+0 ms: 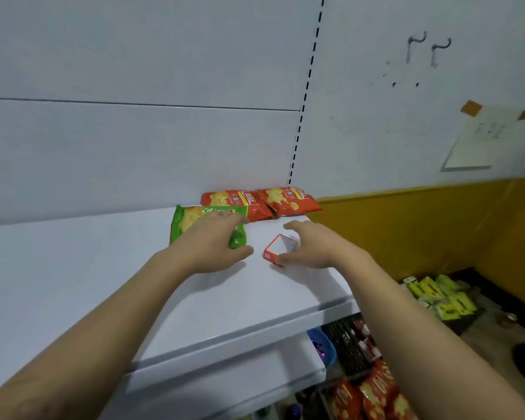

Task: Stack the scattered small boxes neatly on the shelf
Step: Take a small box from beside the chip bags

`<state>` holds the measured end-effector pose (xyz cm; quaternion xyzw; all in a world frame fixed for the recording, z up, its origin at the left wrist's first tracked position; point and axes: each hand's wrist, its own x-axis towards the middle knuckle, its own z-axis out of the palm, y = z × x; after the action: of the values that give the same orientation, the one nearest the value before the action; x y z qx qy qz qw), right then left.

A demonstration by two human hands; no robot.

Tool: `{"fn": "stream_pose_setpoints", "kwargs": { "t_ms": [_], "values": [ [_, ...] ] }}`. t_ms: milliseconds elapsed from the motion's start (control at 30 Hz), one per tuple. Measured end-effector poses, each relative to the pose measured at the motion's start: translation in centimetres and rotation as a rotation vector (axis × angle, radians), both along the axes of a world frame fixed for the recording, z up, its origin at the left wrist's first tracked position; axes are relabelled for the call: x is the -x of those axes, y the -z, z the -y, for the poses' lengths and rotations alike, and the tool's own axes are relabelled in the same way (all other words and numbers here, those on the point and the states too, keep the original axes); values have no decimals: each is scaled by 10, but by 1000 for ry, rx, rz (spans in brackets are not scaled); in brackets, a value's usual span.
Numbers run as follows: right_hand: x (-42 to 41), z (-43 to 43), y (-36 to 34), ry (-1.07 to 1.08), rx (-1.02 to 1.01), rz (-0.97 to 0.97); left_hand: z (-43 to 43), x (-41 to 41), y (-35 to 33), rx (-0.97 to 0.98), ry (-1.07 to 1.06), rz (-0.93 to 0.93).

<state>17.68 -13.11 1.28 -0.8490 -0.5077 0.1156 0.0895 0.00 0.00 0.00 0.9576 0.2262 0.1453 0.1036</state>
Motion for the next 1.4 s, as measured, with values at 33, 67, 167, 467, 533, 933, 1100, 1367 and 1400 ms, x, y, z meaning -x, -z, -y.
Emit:
{"fn": "stream_pose_setpoints", "kwargs": {
  "t_ms": [33,67,167,467,533,933,1100,1367,1400],
  "values": [
    [-4,-5,1,-23,21,-2,-3,-8,-1,-12,2,-11],
    [-8,-10,3,-48,37,8,-7,-17,-2,-17,-8,-14],
    [-16,-26,12,-102,103,43,-16,-37,-5,-8,-62,-38],
    [-42,-53,5,-251,53,144,-18,-60,16,-33,-101,120],
    [-46,-57,0,-265,-26,136,-18,-52,22,-23,-107,184],
    [-38,-105,-6,-276,-536,-420,-33,-33,27,-77,-222,352],
    [-27,-118,9,-234,-658,-695,-43,-34,28,-31,-224,465],
    [-7,-107,25,-277,-706,-1113,-44,-37,31,-76,-217,534],
    [-8,-107,24,-232,-708,-1160,-44,-37,31,-68,-217,543]
  ]
}}
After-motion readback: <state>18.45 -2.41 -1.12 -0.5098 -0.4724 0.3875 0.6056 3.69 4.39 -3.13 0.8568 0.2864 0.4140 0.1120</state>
